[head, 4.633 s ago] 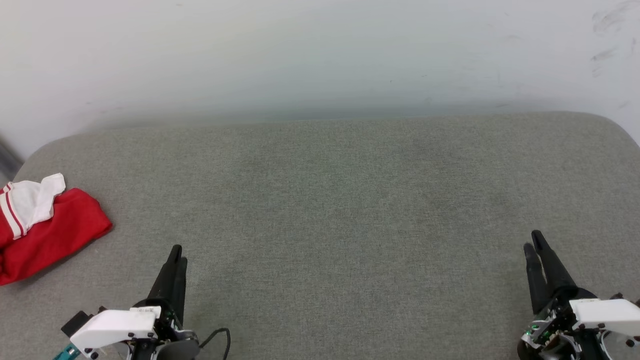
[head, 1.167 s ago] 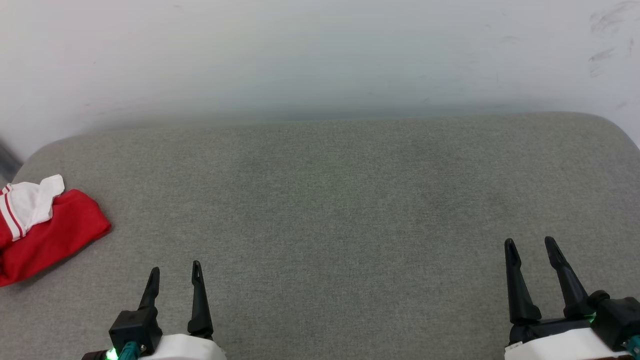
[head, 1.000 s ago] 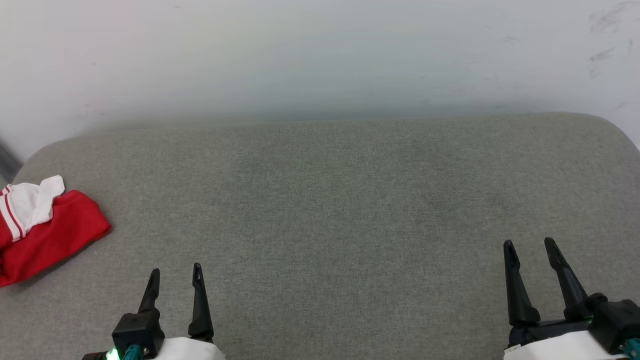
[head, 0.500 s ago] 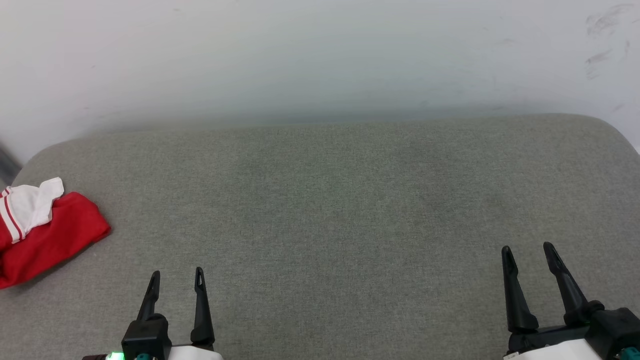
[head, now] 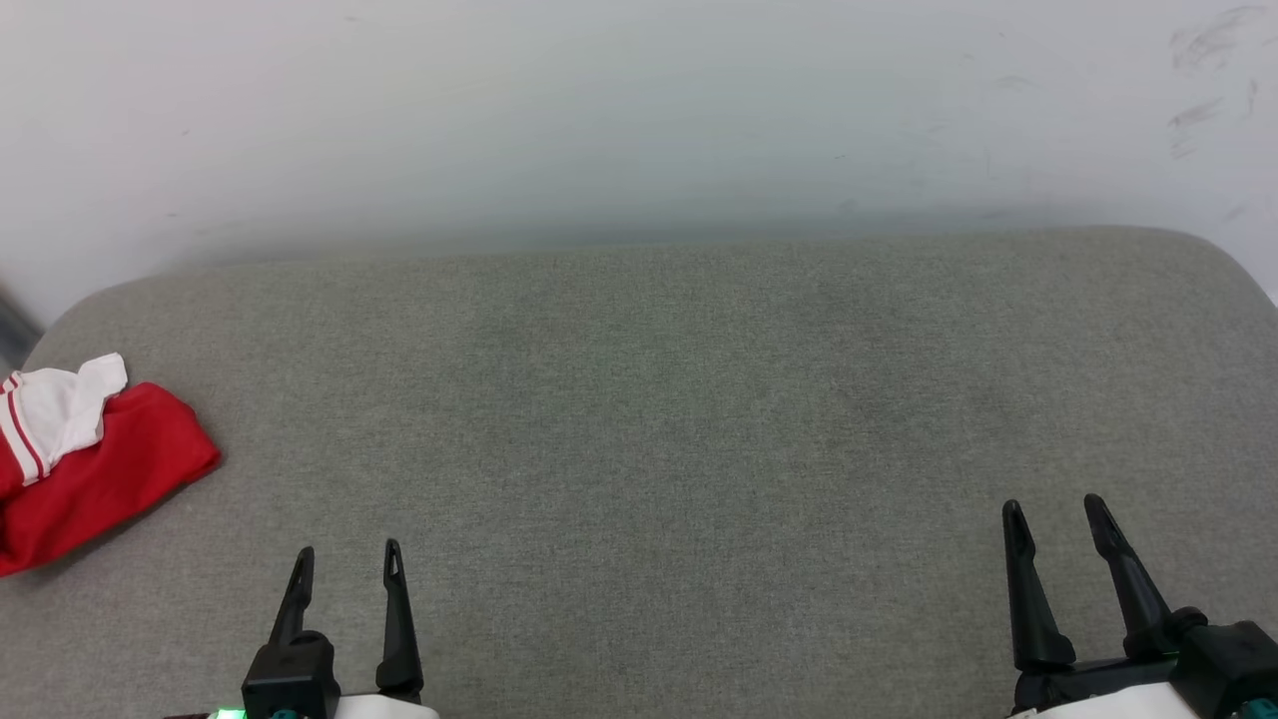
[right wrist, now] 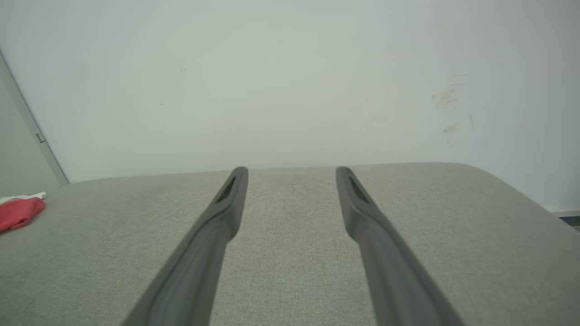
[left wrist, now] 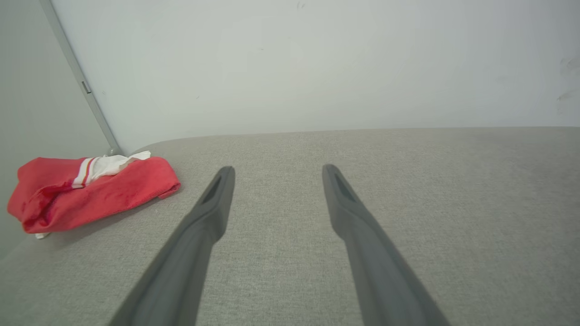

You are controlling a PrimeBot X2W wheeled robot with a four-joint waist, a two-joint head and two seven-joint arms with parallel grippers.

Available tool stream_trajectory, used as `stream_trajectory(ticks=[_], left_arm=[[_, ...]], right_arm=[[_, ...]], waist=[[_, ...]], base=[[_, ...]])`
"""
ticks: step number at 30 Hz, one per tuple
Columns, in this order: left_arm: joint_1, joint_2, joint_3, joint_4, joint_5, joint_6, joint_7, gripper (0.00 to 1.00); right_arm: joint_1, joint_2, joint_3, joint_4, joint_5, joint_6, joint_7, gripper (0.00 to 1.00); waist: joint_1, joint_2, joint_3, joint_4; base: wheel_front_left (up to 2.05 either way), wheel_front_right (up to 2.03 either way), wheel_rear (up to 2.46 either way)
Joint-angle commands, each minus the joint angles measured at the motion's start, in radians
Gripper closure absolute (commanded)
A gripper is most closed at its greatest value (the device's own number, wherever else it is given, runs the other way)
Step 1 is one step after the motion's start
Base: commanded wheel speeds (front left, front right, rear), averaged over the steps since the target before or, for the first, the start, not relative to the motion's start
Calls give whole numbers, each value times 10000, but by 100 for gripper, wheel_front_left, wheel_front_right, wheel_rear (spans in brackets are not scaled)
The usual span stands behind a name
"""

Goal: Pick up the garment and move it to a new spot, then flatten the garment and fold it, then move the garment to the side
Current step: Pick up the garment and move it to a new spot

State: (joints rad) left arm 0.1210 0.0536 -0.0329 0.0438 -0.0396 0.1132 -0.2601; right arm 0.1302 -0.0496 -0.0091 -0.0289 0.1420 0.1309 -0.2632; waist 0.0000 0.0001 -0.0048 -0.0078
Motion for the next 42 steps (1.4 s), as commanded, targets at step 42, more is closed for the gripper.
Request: stream_trajectory(ticks=[42], left_arm=[[179,-33,856,42,-238,331,-59,0]], right_arm=[[428,-10,321,-313,-212,-3,-25,0]], waist=[[0,-1,-232,3384]], base=[[0,0,0]])
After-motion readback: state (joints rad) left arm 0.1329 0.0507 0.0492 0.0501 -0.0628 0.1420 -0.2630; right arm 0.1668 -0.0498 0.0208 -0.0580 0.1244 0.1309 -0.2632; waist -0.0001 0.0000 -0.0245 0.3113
